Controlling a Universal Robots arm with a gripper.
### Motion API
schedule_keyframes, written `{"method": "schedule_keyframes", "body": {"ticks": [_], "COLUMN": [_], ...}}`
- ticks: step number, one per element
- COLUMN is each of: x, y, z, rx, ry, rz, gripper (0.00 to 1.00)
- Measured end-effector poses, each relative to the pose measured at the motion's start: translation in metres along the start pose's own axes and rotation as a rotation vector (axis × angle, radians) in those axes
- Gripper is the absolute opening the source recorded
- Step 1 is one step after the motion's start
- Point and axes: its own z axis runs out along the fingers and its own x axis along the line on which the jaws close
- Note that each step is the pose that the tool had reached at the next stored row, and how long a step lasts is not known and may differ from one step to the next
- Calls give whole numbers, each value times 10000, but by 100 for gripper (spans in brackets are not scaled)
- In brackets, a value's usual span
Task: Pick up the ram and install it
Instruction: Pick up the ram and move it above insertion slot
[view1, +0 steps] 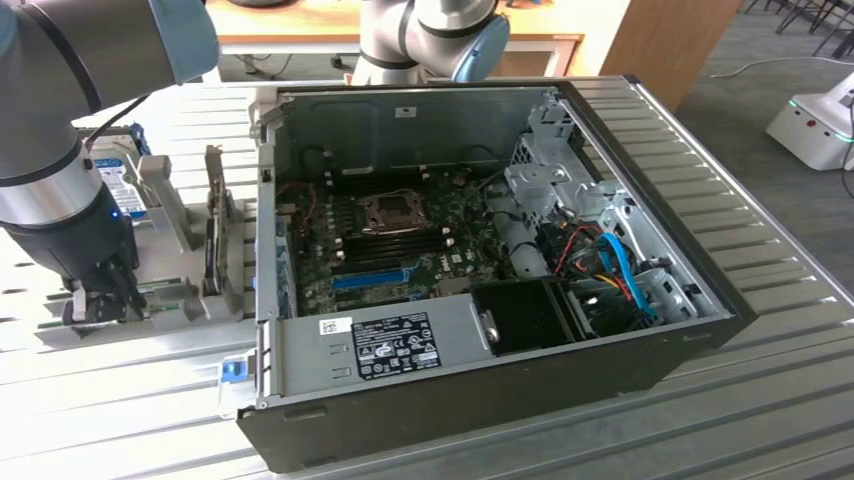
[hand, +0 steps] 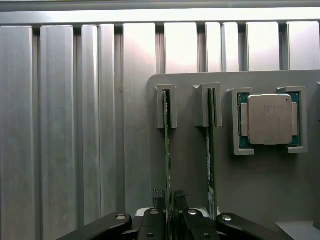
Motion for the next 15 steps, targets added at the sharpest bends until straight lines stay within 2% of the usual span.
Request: {"method": "schedule_keyframes", "body": {"ticks": [7, 8, 9, 15], "x": [0, 0, 0, 0], "y": [0, 0, 0, 0], "z": [0, 0, 0, 0], "rx": [0, 0, 0, 0], "ry": [0, 0, 0, 0], "rz": [0, 0, -1, 0], "gripper": [21, 20, 13, 12]}}
